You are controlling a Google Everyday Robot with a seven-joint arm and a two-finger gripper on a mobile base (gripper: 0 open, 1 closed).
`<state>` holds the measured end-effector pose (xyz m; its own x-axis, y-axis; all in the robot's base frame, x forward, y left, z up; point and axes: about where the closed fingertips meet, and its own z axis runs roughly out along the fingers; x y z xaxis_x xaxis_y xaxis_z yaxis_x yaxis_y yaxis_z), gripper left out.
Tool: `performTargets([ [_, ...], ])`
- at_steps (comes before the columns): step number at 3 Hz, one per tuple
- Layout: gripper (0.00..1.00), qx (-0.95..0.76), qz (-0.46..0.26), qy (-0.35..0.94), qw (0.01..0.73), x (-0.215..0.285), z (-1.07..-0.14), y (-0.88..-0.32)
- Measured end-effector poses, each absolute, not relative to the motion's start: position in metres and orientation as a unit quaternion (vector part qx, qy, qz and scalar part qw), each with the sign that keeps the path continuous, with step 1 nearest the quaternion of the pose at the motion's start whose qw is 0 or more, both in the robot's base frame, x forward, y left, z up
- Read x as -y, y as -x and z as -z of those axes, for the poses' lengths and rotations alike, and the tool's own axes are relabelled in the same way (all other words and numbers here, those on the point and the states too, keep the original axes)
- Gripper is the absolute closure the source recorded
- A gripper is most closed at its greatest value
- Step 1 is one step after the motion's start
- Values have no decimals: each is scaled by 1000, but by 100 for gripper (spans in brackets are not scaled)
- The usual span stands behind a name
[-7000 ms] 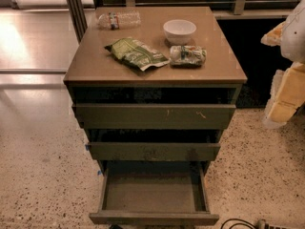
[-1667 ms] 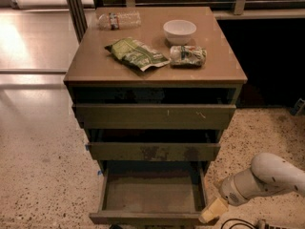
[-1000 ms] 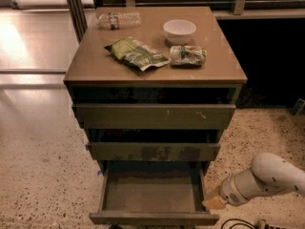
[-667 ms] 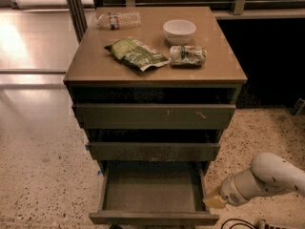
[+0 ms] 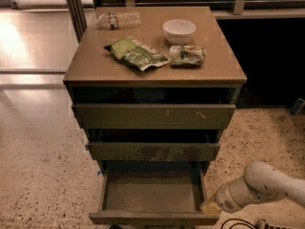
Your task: Close bottom drawer
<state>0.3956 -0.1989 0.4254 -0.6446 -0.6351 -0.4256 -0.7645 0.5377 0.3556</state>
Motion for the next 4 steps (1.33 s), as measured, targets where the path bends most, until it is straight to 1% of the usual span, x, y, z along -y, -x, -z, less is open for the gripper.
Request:
performTargets([
  [1,100,-871,-276,394,100,180,-353,-379],
  [2,100,-871,-290,388,88,171,-328,-366],
  [4,100,-871,-293,386,77,164,-312,-360],
])
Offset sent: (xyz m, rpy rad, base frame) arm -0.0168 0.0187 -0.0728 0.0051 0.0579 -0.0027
